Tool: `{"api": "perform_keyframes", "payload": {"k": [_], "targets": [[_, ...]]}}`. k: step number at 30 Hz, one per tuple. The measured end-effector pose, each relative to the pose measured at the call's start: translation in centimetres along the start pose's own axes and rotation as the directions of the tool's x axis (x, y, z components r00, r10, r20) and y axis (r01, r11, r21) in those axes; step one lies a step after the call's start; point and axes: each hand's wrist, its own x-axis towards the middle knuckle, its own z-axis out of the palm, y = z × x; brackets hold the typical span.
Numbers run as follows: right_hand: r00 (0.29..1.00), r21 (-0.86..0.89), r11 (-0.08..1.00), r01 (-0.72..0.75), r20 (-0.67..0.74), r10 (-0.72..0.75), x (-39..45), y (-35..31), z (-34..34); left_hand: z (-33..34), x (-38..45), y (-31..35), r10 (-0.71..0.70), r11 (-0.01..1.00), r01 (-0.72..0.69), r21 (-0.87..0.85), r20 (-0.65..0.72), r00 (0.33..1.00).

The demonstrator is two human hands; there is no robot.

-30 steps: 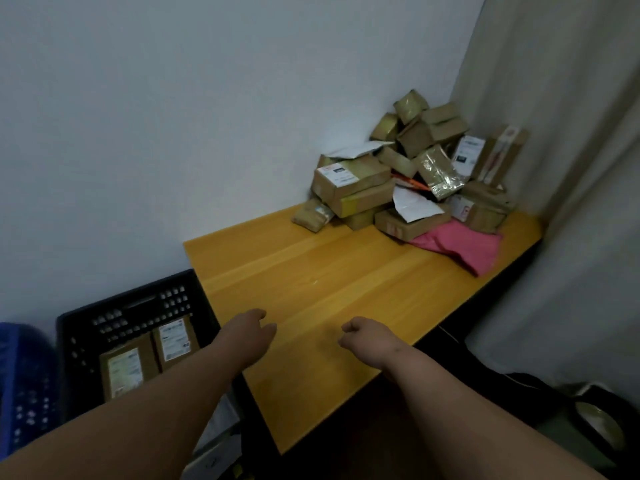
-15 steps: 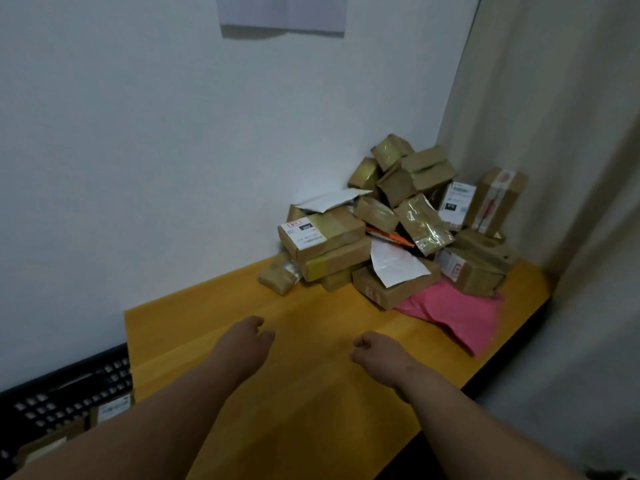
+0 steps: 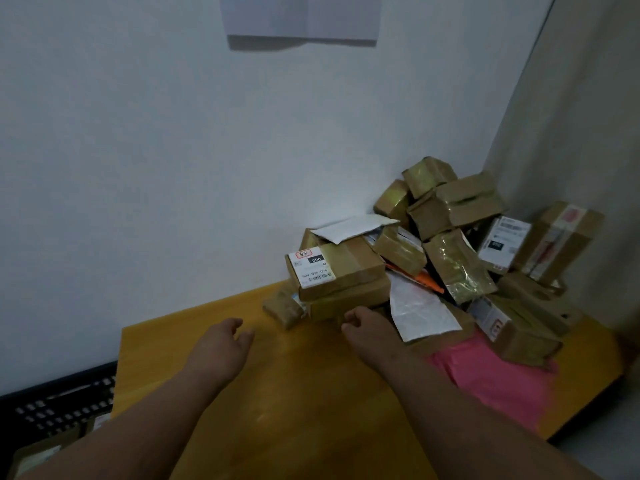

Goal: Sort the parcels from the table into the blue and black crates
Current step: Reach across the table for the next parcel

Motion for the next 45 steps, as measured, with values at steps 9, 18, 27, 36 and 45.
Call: {"api": "perform_keyframes", "payload": {"k": [9, 18, 27, 36, 45], "targets": [[0.958, -0.290, 0.945, 0.152, -0.191, -0.213, 6.4, 0.2, -2.4, 1.5, 3.6, 2.7, -0.007, 1.000, 0.008, 0.024, -0.031, 0.999], [0.906, -0.645, 0.660, 0.384, 0.128, -0.403, 16.2, -0.9, -7.3, 5.7, 7.6, 9.6, -0.087, 0.995, 0.080, -0.053, -0.151, 0.985], [0.868, -0.716, 0.507, 0.479, 0.301, -0.395, 20.9, -1.1, -7.1, 6.5, 8.5, 11.4, -0.188, 0.980, 0.172, -0.097, -0.198, 0.962], [0.717, -0.377, 0.712, 0.592, -0.158, -0.679, 20.3, -3.5, -10.9, 6.0, 8.8, 13.6, -0.148, 0.979, 0.098, -0.178, -0.296, 0.944], [0.943, 0.774, 0.592, 0.227, -0.327, 0.067, 16.3, -5.0, -14.1, 4.0, 7.5, 16.1, -0.143, 0.860, -0.033, -0.509, -0.303, 0.942]]}}
